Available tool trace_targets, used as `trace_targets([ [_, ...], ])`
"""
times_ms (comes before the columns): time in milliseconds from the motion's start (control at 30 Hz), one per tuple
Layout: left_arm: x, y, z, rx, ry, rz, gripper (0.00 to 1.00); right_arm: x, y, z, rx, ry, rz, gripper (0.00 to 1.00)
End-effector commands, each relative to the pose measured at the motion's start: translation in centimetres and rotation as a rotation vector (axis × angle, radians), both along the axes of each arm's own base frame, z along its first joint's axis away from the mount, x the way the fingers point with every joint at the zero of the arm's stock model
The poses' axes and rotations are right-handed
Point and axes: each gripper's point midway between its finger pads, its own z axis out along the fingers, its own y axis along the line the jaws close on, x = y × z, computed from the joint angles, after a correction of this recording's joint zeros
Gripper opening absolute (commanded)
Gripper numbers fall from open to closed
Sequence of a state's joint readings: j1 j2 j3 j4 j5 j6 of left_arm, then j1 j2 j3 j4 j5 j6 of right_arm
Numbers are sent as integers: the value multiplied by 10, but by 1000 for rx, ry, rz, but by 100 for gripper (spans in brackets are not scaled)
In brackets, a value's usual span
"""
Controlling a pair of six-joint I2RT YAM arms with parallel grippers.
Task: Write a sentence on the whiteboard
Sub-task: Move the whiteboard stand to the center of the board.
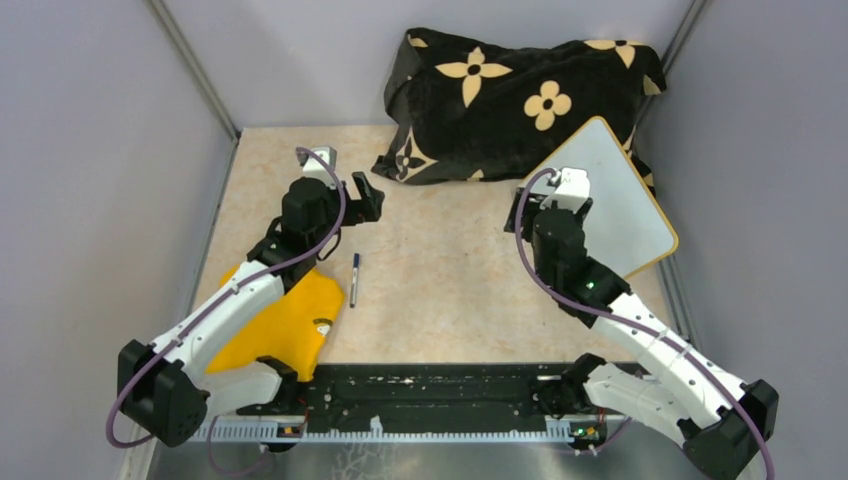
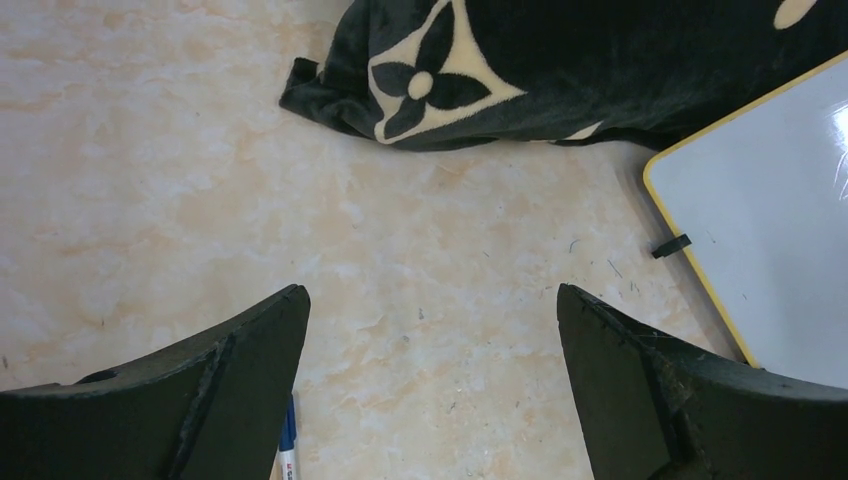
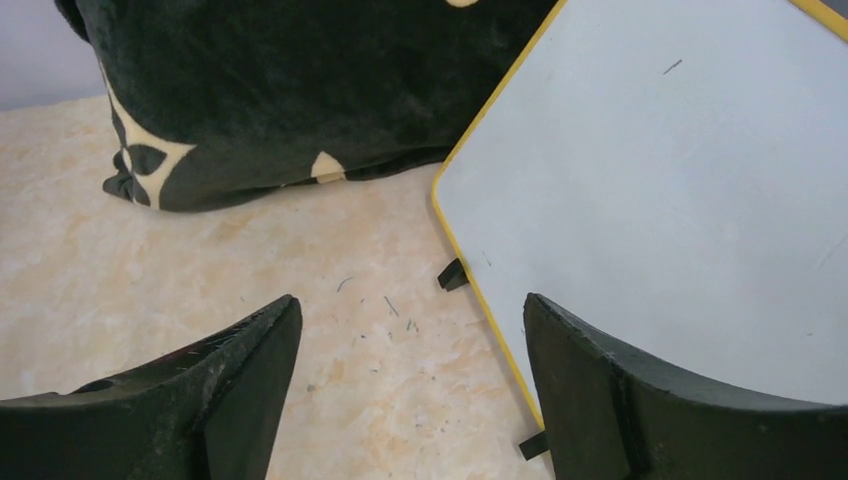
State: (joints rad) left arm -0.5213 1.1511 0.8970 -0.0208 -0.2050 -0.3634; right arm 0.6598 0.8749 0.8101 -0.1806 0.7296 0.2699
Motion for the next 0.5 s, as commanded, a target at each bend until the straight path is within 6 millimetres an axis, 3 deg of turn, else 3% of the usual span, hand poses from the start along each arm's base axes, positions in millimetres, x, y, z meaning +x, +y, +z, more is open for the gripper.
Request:
trace_targets([
  [0,0,3,16,-23,-59,17,99,-3,-10,-10,74,25,-92,76],
  [67,1,4,13,-17,-54,23,99,-6,-10,-24,81,91,-145,76],
  [267,2,2,9,-12,-33,20,99,-23,13,-63,126,156,-210,78],
  [467,2,5,12,-16,-40,37,99,-34,1,-108,195,243,-403,76],
])
